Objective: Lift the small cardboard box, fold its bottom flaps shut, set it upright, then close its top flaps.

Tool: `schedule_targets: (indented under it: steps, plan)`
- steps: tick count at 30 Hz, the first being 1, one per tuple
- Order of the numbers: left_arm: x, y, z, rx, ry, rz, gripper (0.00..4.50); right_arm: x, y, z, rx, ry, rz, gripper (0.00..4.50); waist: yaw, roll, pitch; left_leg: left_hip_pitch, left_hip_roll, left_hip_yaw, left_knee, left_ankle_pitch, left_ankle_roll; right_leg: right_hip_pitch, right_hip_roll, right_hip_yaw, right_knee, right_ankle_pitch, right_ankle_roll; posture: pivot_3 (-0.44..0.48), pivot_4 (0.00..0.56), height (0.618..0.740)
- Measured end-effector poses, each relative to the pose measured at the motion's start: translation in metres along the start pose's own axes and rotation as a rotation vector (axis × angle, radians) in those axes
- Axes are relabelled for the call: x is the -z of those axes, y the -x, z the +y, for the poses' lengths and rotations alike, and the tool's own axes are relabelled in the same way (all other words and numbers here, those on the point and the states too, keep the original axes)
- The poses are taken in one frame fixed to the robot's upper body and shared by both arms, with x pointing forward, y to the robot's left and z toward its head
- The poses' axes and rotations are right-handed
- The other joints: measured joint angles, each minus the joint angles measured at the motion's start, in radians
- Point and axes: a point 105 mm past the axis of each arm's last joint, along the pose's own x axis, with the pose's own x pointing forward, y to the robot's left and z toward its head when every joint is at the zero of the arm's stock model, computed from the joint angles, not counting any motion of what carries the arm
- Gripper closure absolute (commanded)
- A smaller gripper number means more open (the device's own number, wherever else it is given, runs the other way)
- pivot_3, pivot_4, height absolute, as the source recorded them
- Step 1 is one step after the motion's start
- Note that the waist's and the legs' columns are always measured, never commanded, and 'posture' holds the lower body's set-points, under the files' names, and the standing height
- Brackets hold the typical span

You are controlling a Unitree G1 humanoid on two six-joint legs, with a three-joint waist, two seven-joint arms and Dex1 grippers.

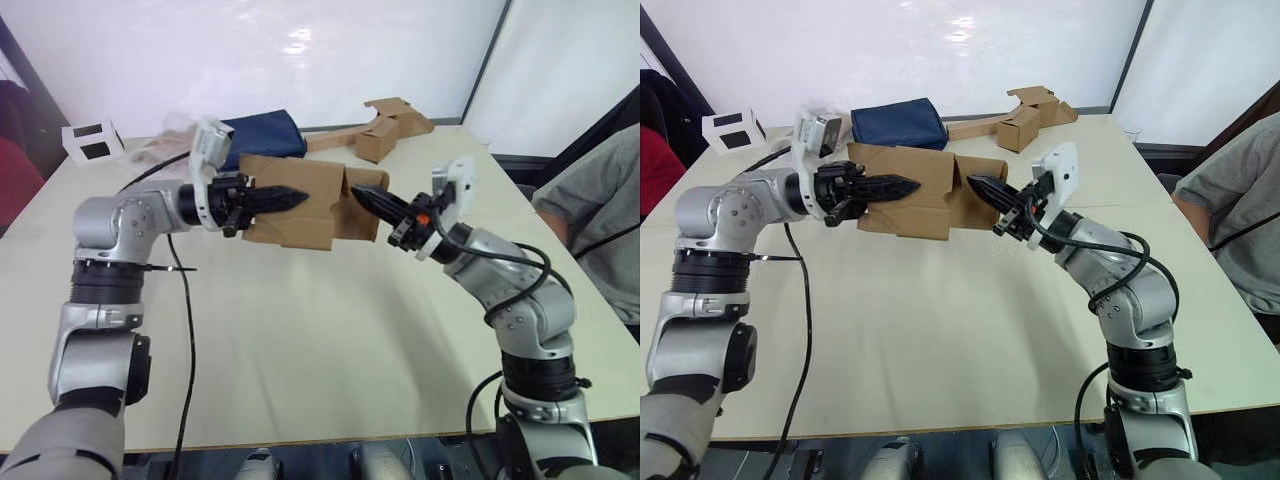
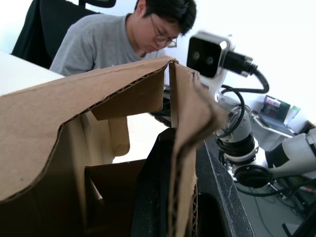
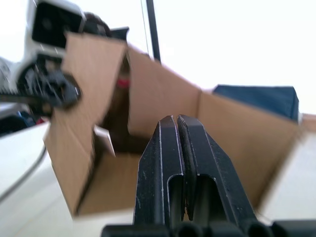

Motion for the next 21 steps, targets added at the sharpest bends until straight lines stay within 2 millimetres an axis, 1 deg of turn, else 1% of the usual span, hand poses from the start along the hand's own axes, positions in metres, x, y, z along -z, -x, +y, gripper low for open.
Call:
schedule_targets:
  steps: [5,13,18,21]
  plan:
    - [0.000,0.000,0.000,0.000,-0.003,-0.001,4.50,-0.001,-0.002,0.002,-0.002,-0.008,-0.006,4.44,0.001,0.000,0.000,0.000,0.000,0.000,0.000,0.000,-0.001,0.000,0.000,0.000,0.000,0.000,0.000,0.000,0.150,0.740]
    - [0.000,0.000,0.000,0.002,-0.007,-0.003,4.50,-0.001,-0.009,0.017,-0.069,-0.001,0.004,4.44,0.000,0.000,0.000,0.000,0.000,0.000,0.000,0.001,-0.001,0.000,0.000,0.000,0.000,0.000,0.000,0.000,0.150,0.740]
    - [-0.001,0.000,0.000,0.001,-0.022,-0.007,4.50,-0.002,-0.009,0.017,-0.072,0.003,0.005,4.44,0.001,0.000,0.000,0.000,0.000,0.000,0.000,0.000,-0.001,0.000,0.000,0.000,0.000,0.000,0.000,0.000,0.150,0.740]
    - [-0.006,0.000,0.003,-0.015,-0.058,-0.027,4.50,-0.006,-0.001,0.011,-0.073,0.004,0.019,4.44,0.003,0.000,0.000,0.000,0.000,0.000,0.000,0.000,-0.001,0.000,0.000,0.000,0.000,0.000,0.000,0.000,0.150,0.740]
